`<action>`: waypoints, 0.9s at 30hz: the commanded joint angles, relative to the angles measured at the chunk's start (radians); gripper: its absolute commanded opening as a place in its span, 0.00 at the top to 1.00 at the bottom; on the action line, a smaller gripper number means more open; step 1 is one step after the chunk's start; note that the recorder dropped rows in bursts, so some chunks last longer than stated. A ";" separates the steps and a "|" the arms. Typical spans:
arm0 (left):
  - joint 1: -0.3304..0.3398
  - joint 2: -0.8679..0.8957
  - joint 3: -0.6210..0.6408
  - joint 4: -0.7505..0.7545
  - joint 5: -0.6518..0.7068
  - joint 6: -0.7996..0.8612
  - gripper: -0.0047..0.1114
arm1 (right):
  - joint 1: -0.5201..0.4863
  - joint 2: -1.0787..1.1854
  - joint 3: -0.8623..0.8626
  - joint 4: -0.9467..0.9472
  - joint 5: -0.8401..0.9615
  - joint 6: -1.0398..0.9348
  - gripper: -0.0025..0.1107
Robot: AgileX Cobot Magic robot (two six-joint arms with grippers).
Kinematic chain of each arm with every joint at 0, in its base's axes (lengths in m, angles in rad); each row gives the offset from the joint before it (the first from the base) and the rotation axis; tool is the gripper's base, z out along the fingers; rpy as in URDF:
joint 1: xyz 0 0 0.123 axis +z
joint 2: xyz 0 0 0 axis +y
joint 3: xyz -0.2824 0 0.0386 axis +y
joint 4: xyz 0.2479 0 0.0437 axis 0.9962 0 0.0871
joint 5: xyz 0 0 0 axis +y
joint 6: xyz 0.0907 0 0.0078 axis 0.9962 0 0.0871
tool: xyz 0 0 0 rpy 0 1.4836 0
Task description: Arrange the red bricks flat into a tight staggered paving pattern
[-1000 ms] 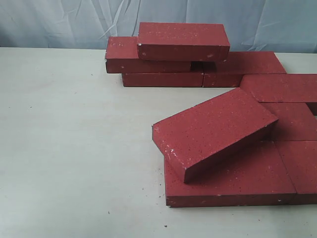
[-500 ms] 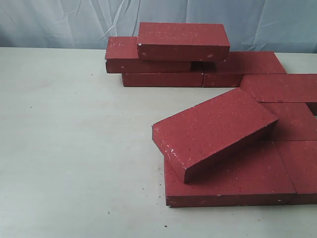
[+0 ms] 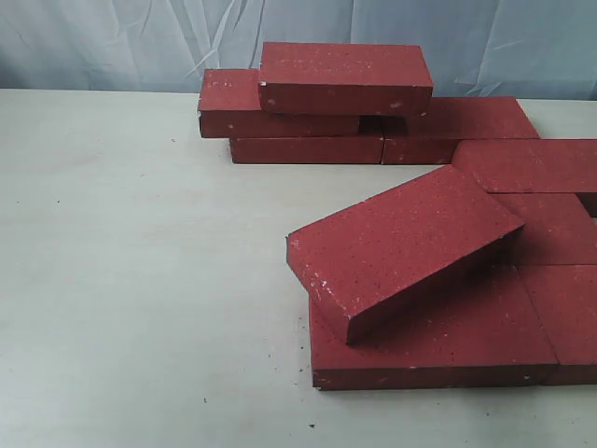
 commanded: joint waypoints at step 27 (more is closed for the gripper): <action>-0.590 0.648 -0.267 0.026 0.529 0.279 0.96 | -0.003 0.947 -0.521 -0.021 0.784 -0.446 0.99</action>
